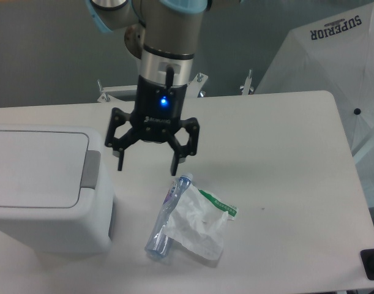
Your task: Open the trash can
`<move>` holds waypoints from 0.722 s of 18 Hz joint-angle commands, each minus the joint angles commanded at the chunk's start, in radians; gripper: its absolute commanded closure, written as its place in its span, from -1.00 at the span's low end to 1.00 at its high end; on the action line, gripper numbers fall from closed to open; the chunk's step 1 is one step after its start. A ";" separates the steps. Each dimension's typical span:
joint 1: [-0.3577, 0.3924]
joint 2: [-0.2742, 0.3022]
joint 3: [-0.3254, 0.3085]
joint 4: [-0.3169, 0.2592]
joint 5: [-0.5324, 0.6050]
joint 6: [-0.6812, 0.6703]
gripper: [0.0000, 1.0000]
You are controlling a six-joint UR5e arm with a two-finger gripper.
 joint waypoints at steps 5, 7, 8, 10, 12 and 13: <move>-0.017 0.005 -0.038 0.003 0.000 0.000 -1.00; -0.017 0.003 -0.038 0.003 0.002 0.002 -1.00; -0.017 0.003 -0.038 0.003 0.000 0.002 -1.00; -0.018 0.002 -0.038 0.003 0.000 0.002 -1.00; -0.018 0.002 -0.040 0.003 0.000 0.000 -1.00; -0.020 0.002 -0.040 0.003 0.000 0.002 -1.00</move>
